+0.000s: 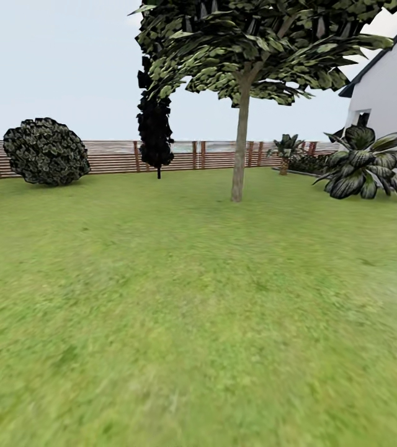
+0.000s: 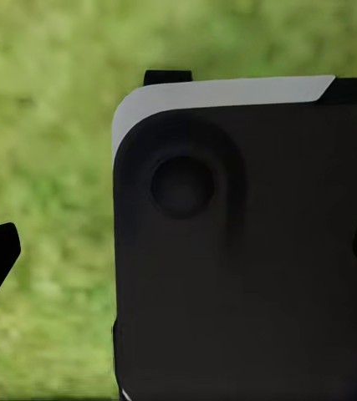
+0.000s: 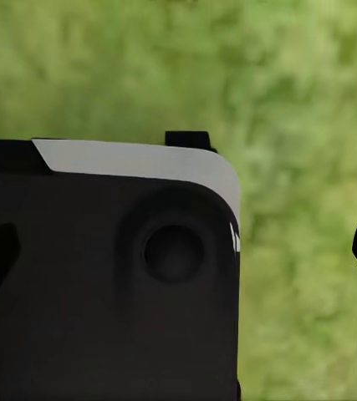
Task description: Take the three Easter eggs out of the wicker basket on the lawn in the garden, then place them on the lawn next to a single tree (choose any tree) so that all three eggs are next to the same tree and none are left in the basket.
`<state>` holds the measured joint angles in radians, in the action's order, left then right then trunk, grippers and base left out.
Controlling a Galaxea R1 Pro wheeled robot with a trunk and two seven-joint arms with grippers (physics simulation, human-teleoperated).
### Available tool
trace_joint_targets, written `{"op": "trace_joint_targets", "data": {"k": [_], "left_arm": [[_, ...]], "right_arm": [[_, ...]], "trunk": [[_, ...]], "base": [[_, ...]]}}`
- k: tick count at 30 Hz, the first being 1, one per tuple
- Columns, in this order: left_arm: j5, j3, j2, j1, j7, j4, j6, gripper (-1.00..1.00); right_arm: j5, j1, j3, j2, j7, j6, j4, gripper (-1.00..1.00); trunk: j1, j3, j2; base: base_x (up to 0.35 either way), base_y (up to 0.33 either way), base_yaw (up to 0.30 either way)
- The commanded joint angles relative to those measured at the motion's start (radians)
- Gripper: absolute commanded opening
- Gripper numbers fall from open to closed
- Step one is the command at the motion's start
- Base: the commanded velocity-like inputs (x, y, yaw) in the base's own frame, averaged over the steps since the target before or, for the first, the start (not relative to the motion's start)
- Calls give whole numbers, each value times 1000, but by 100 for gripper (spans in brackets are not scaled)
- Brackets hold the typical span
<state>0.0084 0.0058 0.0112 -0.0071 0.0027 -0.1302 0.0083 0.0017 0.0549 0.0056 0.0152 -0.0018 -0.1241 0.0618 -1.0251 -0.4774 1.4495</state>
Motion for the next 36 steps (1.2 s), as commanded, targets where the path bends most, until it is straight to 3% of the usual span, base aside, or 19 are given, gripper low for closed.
{"op": "trace_joint_targets", "data": {"k": [1, 36], "left_arm": [[1, 0, -1, -1, 1, 0, 1, 100], [1, 0, -4, -1, 5, -1, 1, 100]], "right_arm": [[0, 0, 1, 0, -1, -3, 0, 100], [0, 0, 1, -1, -1, -3, 0, 100]], "trunk": [[0, -1, 1], [0, -20, 1]], "base": [[0, 0, 288], [0, 0, 286]]}}
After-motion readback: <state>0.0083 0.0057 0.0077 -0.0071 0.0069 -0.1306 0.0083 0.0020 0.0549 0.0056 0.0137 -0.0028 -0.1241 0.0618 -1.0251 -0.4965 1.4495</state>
